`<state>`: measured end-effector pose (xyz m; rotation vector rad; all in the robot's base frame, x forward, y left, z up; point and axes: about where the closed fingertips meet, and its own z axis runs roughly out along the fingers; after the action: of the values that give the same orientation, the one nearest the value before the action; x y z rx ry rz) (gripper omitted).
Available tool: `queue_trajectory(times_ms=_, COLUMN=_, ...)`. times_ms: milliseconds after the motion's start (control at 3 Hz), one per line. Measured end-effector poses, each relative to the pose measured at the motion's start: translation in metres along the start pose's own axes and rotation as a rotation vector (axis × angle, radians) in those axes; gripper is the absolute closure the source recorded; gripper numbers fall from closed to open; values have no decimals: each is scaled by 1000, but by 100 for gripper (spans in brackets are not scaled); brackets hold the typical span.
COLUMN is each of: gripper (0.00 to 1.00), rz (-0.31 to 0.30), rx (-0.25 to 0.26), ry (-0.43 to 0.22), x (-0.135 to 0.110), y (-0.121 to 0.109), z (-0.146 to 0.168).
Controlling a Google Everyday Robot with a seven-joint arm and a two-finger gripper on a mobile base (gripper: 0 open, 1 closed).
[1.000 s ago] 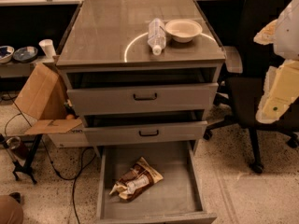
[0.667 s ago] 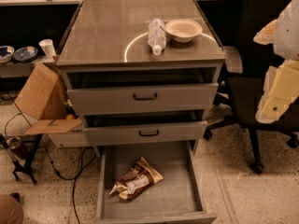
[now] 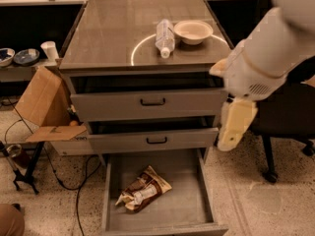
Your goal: Pick brown chip bag from bottom drawer and place on counter
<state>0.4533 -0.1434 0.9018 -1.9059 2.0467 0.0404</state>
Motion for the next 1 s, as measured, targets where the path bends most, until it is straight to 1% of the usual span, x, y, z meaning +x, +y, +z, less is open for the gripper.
queue_trajectory(times_ms=333, gripper=0, rz=-208, rx=-123, ry=-88, x=-56, y=28, z=96)
queue_trajectory(times_ms=667, gripper=0, rz=-478, rx=-238, ry=-154, x=-106, y=68, z=183)
queue_trajectory(times_ms=1000, gripper=0, rz=-517, rx=-247, ry=-163, x=-110, y=73, z=188)
